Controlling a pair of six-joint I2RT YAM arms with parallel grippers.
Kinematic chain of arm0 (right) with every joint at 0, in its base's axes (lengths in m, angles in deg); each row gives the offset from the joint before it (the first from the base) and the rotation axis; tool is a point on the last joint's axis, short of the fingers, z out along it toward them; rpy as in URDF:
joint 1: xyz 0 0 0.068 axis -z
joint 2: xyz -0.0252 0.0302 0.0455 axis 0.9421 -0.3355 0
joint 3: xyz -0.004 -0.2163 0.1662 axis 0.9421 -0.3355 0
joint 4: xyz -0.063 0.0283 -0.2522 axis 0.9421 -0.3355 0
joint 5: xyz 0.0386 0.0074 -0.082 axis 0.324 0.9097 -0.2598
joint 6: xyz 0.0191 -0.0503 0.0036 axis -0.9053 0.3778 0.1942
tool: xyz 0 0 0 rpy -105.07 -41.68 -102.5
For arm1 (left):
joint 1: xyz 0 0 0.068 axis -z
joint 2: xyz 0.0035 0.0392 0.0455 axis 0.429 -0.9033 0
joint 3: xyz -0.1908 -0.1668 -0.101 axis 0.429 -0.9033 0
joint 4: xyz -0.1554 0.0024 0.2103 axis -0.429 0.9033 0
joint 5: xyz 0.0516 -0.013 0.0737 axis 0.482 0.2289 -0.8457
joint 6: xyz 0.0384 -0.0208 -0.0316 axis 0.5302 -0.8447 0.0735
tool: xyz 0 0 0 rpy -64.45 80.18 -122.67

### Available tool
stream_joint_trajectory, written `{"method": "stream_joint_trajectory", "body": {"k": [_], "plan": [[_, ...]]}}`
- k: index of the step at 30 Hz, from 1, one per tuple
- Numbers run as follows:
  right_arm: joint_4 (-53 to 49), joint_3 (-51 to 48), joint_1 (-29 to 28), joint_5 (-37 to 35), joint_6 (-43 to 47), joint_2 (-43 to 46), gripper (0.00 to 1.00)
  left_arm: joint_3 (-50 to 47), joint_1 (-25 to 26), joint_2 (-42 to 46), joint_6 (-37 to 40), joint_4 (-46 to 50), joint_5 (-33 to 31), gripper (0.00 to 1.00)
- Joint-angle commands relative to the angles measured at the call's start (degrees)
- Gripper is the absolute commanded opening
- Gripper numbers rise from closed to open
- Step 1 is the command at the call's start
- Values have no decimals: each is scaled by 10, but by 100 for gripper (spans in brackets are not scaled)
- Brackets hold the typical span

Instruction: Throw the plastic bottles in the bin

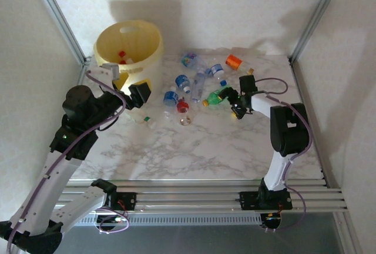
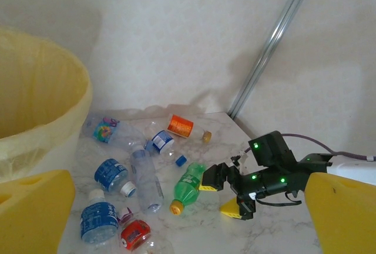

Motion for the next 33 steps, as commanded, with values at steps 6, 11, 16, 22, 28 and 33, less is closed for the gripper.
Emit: {"method": "stream_joint_trajectory", "body": {"k": [6, 11, 16, 22, 28, 33], "plan": [[-11, 54, -15, 2, -10, -19, 98, -11, 5, 20, -7, 3, -9, 100], [-38, 98, -25, -7, -10, -52, 98, -15, 5, 21, -7, -1, -11, 100], [-74, 142, -33, -19, -5, -89, 97, -19, 5, 20, -6, -3, -13, 100], [-128, 185, -49, -43, 27, -119, 94, -23, 6, 7, -14, -13, -6, 100], [-157, 192, -60, -73, 63, -127, 88, -21, 24, -9, -14, -15, -11, 100], [-156, 168, -63, -86, 85, -122, 84, -28, 48, -16, -8, -20, -28, 100]]}}
